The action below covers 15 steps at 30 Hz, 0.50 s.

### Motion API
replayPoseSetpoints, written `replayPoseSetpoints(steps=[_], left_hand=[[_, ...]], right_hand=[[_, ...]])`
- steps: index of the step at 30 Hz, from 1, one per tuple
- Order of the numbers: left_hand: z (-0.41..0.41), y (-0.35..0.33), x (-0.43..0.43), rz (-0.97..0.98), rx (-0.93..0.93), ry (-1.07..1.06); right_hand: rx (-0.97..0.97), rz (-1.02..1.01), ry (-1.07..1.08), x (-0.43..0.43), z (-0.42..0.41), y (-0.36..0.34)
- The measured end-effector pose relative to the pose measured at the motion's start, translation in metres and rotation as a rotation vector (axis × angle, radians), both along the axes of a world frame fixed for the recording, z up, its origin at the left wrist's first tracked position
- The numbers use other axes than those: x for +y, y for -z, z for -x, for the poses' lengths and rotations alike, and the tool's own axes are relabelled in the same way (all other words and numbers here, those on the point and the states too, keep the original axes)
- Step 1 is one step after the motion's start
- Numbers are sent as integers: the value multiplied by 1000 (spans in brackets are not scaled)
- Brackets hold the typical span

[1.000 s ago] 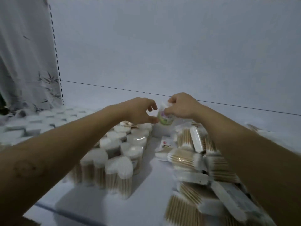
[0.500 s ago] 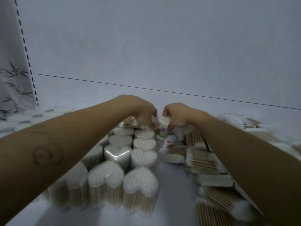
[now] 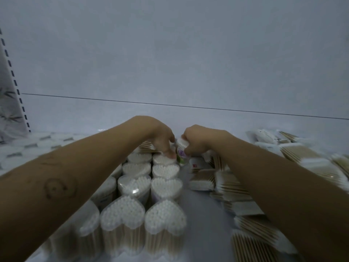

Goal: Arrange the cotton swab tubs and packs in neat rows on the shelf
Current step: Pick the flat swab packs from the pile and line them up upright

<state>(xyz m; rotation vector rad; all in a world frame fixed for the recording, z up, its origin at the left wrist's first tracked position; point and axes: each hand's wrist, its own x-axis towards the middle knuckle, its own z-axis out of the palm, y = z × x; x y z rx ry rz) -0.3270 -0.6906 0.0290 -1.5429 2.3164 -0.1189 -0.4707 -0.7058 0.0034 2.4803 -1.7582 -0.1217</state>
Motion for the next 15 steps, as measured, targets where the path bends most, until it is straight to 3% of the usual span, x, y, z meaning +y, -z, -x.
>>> replayPoseSetpoints(steps=[9, 12, 15], left_hand=[[-5, 3, -4, -2, -72, 45], [-9, 3, -6, 13, -87, 41], [-8, 2, -5, -3, -86, 38]], right_hand=[[133, 90, 19, 3, -15, 2], [124, 242, 15, 3, -13, 6], [74, 244, 16, 3, -9, 10]])
